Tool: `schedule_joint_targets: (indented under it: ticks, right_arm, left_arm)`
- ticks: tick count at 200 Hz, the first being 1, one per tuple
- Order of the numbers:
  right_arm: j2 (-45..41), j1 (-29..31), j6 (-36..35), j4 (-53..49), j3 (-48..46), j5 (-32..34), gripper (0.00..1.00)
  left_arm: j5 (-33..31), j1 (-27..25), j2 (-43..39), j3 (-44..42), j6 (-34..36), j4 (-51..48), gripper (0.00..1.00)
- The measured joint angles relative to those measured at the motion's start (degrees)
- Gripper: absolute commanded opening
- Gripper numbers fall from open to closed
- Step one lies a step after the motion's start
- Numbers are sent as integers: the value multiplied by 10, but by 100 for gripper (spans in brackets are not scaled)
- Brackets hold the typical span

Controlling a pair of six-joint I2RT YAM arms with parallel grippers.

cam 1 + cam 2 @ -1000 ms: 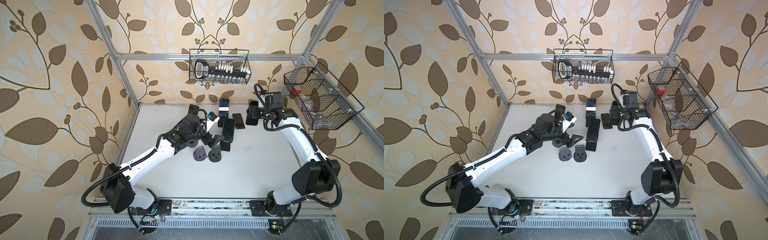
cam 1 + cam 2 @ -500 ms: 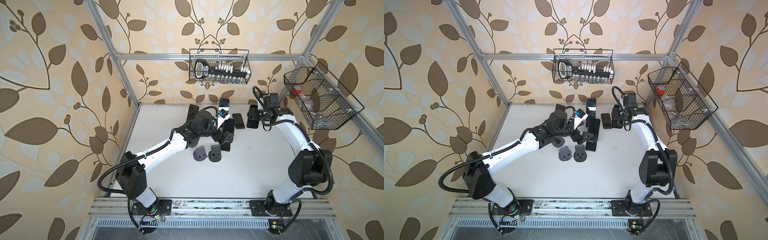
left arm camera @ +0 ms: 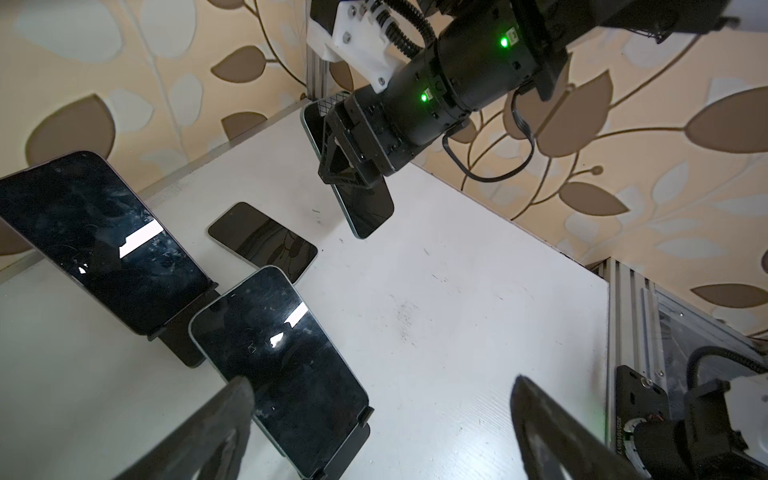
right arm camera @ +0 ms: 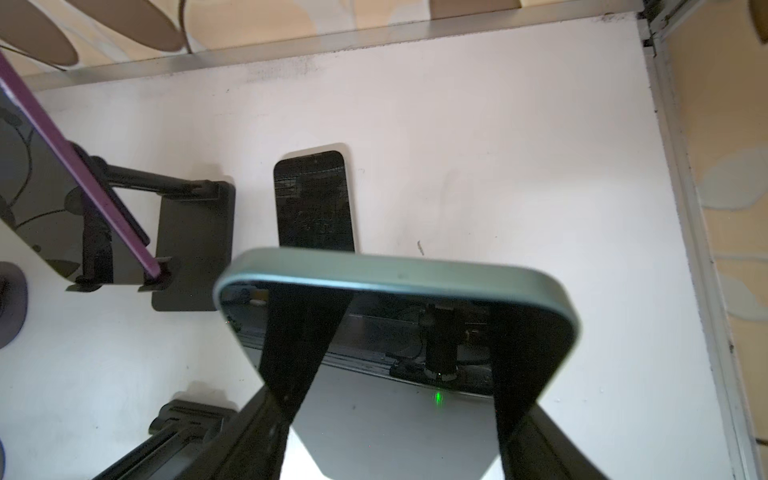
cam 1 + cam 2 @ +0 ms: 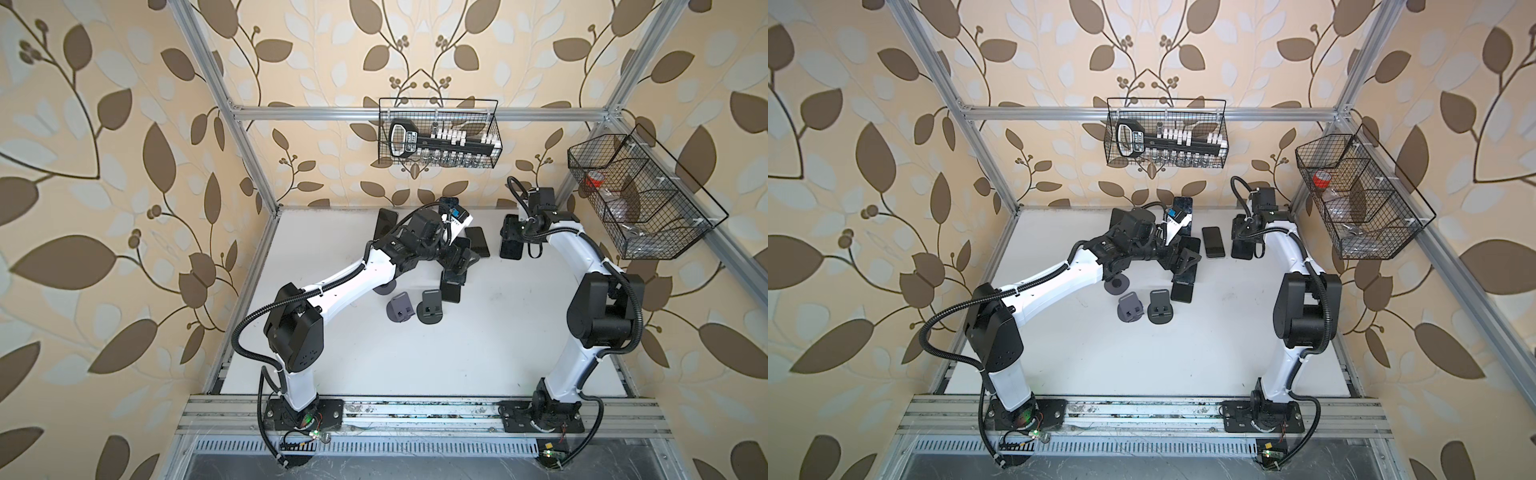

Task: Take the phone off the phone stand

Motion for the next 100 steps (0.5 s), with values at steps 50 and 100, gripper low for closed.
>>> schedule_joint_targets:
  ticks: [50,100]
  right_arm:
    - [54,-12,-2,13,36,1,56]
    - [121,-11,-2,14,74,7,57]
  left_arm:
    - [0,-7,13,16,-9,-5,96]
    - [0,-11,13,16,-12,-5,96]
